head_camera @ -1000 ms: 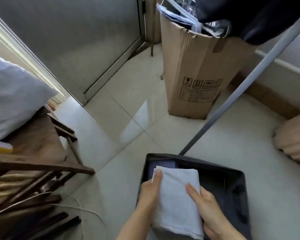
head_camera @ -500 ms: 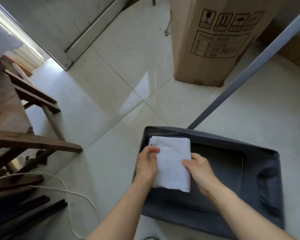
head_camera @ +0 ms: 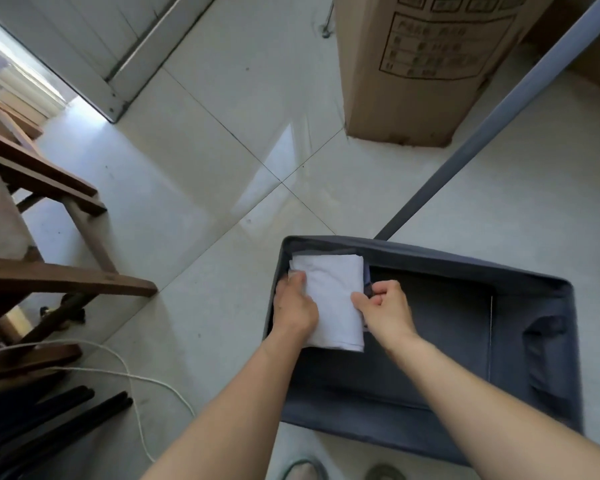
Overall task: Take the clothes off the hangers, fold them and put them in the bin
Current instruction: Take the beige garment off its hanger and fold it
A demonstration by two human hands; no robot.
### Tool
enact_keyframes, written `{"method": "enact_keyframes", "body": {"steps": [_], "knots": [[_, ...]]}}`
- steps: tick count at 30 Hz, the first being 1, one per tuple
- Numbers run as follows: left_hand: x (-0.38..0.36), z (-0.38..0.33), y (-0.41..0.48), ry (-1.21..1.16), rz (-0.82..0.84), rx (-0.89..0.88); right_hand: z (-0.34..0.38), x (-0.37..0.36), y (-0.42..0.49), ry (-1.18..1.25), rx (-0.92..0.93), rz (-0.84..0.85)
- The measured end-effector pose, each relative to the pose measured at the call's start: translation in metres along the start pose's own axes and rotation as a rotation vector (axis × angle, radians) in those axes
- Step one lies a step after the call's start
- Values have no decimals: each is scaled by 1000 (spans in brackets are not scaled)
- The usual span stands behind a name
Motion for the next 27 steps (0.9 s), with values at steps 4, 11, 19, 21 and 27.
{"method": "enact_keyframes", "body": {"steps": [4, 11, 19, 21, 27], "knots": [[21, -20, -38, -1, 26, 31, 14, 27, -33, 46, -62, -13], [82, -118, -133, -374, 123, 104, 91, 96, -112, 314, -82, 27], [173, -247, -267, -598, 240, 4, 202, 212, -236, 475, 69, 42], [194, -275, -306, -595, 284, -74, 225, 248, -272, 494, 117, 34], [249, -343, -421, -558, 380, -281, 266, 358, -385, 514, 268, -40]]}}
Point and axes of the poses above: each hand's wrist, its own y-axis towards the middle knuckle, its own x-axis out of the back of the hand, z = x × y, the point moved 8 cm from there along y, towards the middle knuckle, and after that the axes turned 9 degrees about -z, right-handed, at the moved point
